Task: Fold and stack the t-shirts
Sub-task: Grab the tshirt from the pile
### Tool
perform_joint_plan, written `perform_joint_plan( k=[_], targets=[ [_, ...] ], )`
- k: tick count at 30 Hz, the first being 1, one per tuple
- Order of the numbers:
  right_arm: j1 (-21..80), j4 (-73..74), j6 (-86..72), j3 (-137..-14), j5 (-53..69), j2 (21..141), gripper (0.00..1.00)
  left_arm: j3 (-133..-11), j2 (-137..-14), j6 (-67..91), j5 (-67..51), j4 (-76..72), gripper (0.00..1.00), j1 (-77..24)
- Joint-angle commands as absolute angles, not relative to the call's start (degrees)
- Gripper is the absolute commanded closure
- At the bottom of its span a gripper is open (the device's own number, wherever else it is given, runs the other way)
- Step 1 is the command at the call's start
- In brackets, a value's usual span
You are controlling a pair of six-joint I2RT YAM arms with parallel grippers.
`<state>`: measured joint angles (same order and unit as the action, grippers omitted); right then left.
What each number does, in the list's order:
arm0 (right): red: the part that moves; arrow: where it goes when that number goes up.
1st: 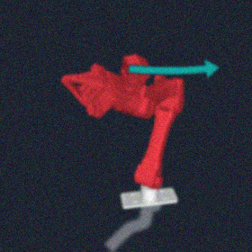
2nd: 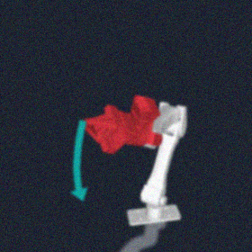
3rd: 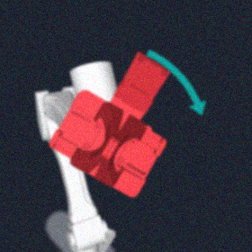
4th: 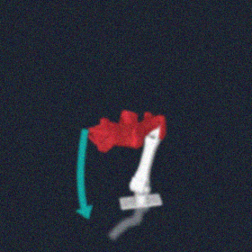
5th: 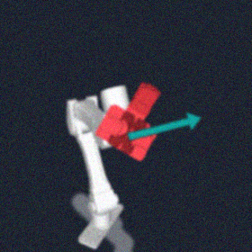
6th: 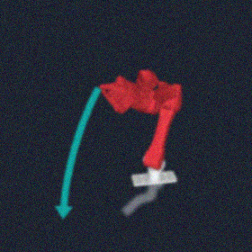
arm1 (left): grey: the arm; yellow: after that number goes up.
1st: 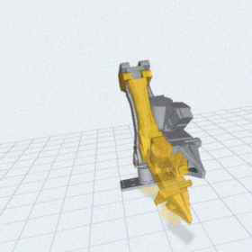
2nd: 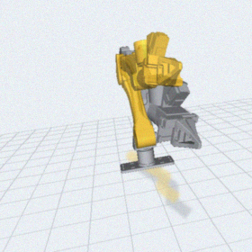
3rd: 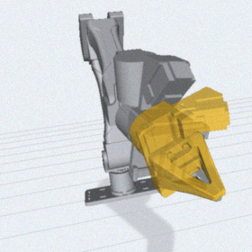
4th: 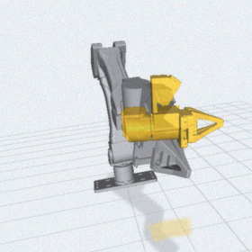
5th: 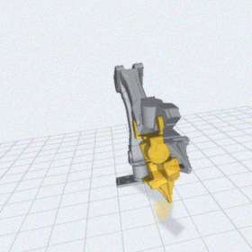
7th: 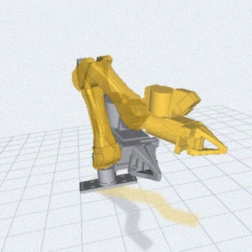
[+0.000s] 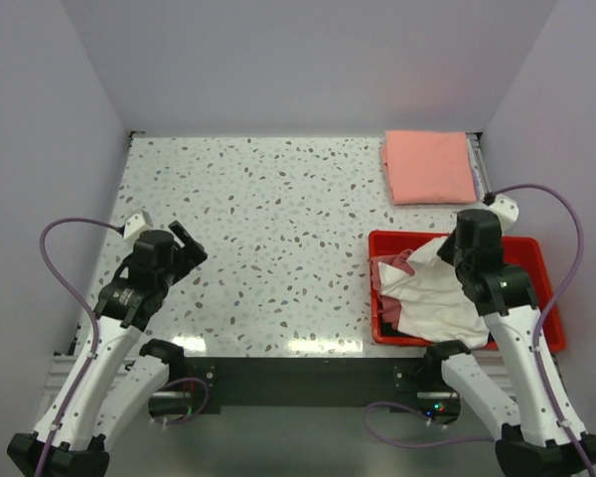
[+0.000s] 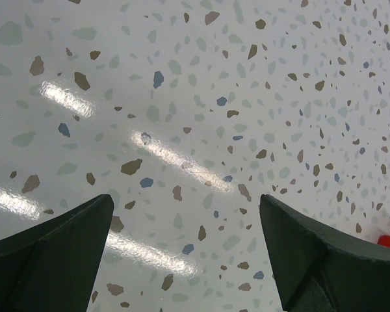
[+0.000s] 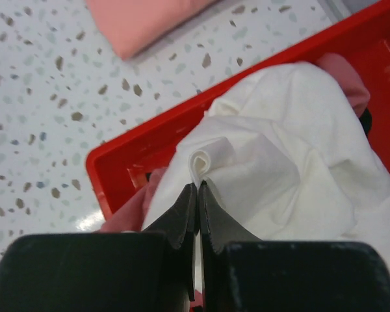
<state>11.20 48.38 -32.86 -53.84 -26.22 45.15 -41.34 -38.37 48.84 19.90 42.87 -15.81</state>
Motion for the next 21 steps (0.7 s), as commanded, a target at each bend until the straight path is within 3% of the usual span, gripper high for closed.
perform_joint_plan(
  k=[1,11,21],
  targets=[
    [11.07,44.30,-31.11,-60.71,-27.34,41.85,1.00,-41.40,-37.97,48.16,20.39,41.92,0.00,-15.56],
    [11.07,33.15,-31.29,-75.39,-19.26,44.99,1.00,-41.66,-38.85,47.29,19.34,41.92,0.00,-15.56],
    [11.51,25.48,-32.69,-109.10,10.35,70.73,1.00,-41.66,-38.67,47.20,19.25,41.84,0.00,-15.56]
  ],
)
